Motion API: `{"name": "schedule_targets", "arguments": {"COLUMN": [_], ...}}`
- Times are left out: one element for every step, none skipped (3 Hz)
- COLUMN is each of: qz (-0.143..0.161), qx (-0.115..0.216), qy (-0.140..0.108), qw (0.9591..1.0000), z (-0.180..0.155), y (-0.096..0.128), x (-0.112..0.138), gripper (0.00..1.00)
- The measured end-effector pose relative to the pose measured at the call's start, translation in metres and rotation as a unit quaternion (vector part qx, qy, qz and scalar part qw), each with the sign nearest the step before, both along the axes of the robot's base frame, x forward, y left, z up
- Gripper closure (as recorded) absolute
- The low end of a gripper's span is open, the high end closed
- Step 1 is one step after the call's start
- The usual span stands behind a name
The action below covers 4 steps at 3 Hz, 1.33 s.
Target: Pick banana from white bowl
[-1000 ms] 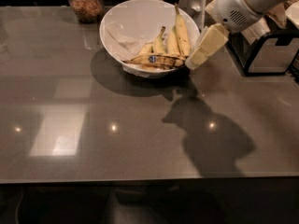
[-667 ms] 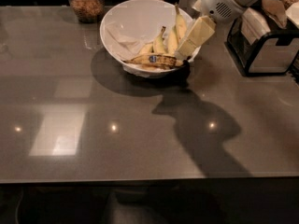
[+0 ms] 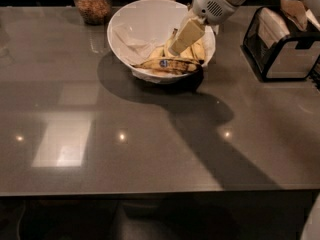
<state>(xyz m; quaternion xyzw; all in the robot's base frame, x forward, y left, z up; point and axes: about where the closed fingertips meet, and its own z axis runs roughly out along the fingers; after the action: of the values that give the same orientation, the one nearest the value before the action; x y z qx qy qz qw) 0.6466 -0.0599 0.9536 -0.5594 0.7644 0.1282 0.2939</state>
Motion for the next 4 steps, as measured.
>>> {"name": "schedule_targets", "arguments": {"qz": [0.010, 0.013, 0.016, 0.019], "qx": [-0.002, -0.008, -0.013, -0.019], "qy": [0.031, 0.057, 0.079, 0.096], "qw": [0.9995, 0.9983, 0.9967, 0.9950], "z": [-0.017, -0.032, -0.043, -0.052], "y": [0.013, 0.021, 0.027, 0.032], "x": [0.006, 0.010, 0.010, 0.009], "gripper": [0.36, 0.36, 0.37, 0.40]}}
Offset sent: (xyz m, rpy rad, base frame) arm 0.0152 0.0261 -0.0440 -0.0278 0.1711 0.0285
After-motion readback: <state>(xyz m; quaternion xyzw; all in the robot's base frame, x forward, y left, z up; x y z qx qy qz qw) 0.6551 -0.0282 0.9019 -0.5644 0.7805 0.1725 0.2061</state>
